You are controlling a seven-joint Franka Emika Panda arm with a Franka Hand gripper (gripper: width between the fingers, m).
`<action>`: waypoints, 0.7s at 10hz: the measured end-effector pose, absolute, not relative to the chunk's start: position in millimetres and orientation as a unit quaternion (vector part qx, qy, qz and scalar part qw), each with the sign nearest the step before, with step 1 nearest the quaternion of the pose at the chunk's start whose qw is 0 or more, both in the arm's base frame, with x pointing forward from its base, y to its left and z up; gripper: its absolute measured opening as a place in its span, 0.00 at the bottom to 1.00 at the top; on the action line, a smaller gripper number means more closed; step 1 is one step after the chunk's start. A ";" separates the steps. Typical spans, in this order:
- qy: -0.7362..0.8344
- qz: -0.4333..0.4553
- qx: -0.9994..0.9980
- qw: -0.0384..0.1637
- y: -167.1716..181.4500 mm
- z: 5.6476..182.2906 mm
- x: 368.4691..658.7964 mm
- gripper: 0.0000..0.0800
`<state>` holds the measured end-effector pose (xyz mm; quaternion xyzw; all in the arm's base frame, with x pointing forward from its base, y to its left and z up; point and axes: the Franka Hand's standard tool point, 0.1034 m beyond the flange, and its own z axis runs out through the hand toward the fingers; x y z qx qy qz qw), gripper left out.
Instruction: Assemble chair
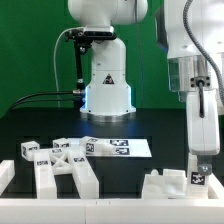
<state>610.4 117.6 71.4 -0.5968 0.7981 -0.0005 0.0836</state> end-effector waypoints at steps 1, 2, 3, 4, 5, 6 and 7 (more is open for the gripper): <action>0.796 -0.001 -0.599 0.084 118.8 72.7 610.1 0.64; 0.788 -0.001 -0.609 0.089 121.5 80.0 609.1 0.78; 0.779 -0.003 -0.620 0.096 121.3 92.0 607.8 0.81; 0.770 -0.005 -0.630 0.102 118.9 102.3 606.1 0.81; 0.764 -0.006 -0.636 0.105 116.9 108.1 605.2 0.81; 0.764 -0.005 -0.638 0.102 118.0 104.5 604.2 0.81; 0.762 -0.005 -0.640 0.102 118.2 103.2 603.9 0.81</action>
Offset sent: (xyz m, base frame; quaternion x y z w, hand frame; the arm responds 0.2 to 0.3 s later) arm -0.0160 -0.0075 0.0407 0.0203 -0.0236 -0.0348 0.9989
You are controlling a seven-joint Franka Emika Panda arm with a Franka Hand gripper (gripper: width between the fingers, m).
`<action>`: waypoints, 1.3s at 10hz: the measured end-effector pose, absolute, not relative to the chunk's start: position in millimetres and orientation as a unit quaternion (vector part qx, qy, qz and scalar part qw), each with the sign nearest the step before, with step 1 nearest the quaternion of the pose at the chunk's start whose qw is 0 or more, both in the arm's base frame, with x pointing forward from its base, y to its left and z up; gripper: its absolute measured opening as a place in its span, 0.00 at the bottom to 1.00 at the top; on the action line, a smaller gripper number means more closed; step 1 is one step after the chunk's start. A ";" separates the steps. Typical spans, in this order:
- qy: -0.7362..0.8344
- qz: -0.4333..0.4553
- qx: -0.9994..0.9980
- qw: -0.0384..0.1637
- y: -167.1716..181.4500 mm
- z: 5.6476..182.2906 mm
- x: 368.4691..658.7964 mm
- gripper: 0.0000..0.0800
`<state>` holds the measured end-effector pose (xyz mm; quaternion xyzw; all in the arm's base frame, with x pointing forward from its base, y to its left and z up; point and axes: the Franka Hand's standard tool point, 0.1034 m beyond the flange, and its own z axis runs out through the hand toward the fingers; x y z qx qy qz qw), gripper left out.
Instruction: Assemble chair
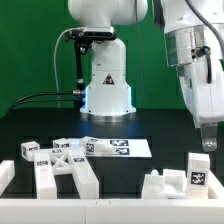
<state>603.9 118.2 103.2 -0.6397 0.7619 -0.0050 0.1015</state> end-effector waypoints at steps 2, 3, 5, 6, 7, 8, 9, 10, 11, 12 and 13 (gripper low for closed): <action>0.760 -0.005 -0.642 0.101 118.2 102.5 603.5 0.81; 0.757 -0.005 -0.646 0.100 117.9 102.0 603.1 0.81; 0.726 0.001 -0.679 0.107 105.8 104.9 588.2 0.81; 0.706 0.004 -0.699 0.114 97.2 113.7 577.3 0.81; 0.658 0.000 -0.744 0.117 88.4 123.0 565.3 0.81; 0.642 -0.004 -0.758 0.113 90.6 124.8 561.5 0.81; 0.625 -0.009 -0.773 0.110 97.7 124.6 564.9 0.81; 0.603 -0.012 -0.790 0.110 95.8 123.6 564.6 0.81; 0.605 -0.011 -0.788 0.110 95.4 123.2 564.3 0.81; 0.603 -0.011 -0.790 0.110 94.6 122.3 563.3 0.81; 0.614 -0.004 -0.781 0.115 79.9 113.5 550.5 0.81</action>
Offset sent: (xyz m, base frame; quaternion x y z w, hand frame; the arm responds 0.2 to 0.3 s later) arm -0.0231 -0.0098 -0.0058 -0.0115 -0.0288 -0.0944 0.9951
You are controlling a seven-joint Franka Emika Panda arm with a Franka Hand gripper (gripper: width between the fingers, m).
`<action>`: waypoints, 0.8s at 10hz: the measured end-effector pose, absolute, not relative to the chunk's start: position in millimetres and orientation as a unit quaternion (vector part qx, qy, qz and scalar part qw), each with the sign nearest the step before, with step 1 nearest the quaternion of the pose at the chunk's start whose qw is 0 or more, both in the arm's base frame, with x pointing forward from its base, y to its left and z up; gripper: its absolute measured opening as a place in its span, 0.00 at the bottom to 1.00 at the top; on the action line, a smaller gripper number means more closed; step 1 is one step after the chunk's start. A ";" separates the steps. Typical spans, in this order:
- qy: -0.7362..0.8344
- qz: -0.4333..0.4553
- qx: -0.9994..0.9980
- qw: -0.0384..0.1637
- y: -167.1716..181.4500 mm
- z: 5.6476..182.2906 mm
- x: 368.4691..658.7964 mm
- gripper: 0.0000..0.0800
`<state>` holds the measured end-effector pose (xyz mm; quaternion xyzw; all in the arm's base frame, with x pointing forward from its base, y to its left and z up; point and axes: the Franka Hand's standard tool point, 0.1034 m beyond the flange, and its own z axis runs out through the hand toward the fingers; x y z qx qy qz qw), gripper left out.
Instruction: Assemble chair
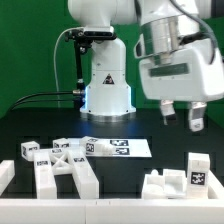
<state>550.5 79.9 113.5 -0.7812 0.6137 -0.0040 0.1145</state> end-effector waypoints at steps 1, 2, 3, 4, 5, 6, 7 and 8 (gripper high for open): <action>0.617 0.009 -0.779 0.109 62.2 104.5 526.2 0.81; 0.627 0.020 -0.772 0.103 42.5 98.8 504.0 0.81; 0.631 0.020 -0.769 0.099 37.2 95.8 497.5 0.81; 0.628 0.020 -0.771 0.100 40.2 96.2 499.4 0.81; 0.628 0.020 -0.772 0.099 40.0 95.9 499.0 0.81; 0.628 0.020 -0.772 0.099 40.0 95.6 498.9 0.81; 0.626 0.021 -0.773 0.101 37.5 93.4 497.4 0.81; 0.629 0.034 -0.770 0.103 22.5 81.9 484.9 0.81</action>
Offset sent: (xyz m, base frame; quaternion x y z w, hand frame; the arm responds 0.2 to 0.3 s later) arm 0.0000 0.0000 0.0000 0.0000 0.0000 0.0000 1.0000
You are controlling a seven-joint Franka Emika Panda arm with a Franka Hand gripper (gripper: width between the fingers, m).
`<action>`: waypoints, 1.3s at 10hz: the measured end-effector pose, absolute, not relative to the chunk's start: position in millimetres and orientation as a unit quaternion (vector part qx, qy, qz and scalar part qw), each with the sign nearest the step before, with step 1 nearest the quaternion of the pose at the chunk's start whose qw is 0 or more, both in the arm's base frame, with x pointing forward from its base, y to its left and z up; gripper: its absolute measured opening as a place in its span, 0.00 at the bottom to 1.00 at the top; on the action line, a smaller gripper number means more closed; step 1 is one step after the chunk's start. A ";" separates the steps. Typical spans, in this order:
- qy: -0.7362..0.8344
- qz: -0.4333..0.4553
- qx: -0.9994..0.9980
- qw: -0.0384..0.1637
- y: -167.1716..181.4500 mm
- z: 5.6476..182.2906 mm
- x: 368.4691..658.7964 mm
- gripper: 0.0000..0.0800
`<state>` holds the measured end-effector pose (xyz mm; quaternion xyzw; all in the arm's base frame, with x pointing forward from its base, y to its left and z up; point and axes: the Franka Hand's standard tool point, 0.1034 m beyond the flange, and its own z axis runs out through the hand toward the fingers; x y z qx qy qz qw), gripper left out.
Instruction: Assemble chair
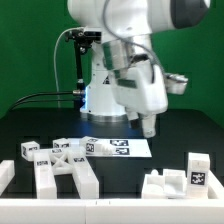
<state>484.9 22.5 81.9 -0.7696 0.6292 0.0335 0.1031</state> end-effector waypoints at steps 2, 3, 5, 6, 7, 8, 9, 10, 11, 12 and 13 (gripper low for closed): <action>0.643 0.049 -0.758 0.099 -21.5 61.3 446.0 0.81; 0.648 0.048 -0.755 0.082 -27.0 52.0 426.7 0.81; 0.643 0.049 -0.759 0.086 -21.8 55.8 435.4 0.81; 0.643 0.051 -0.759 0.085 -22.0 54.8 433.8 0.81; 0.644 0.051 -0.759 0.085 -22.5 54.4 433.0 0.81; 0.655 0.060 -0.748 0.090 -27.3 50.6 423.1 0.81; 0.666 0.070 -0.737 0.091 -36.4 43.8 404.7 0.81; 0.677 0.075 -0.728 0.084 -43.0 35.0 386.3 0.81; 0.679 0.078 -0.726 0.075 -44.1 28.4 375.5 0.81; 0.683 0.080 -0.722 0.074 -43.0 25.5 371.3 0.81; 0.691 0.079 -0.715 0.075 -44.2 24.3 369.7 0.81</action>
Offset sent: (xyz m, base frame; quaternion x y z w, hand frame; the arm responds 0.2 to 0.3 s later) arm 0.0000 0.0000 0.0000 0.0000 0.0000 0.0000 1.0000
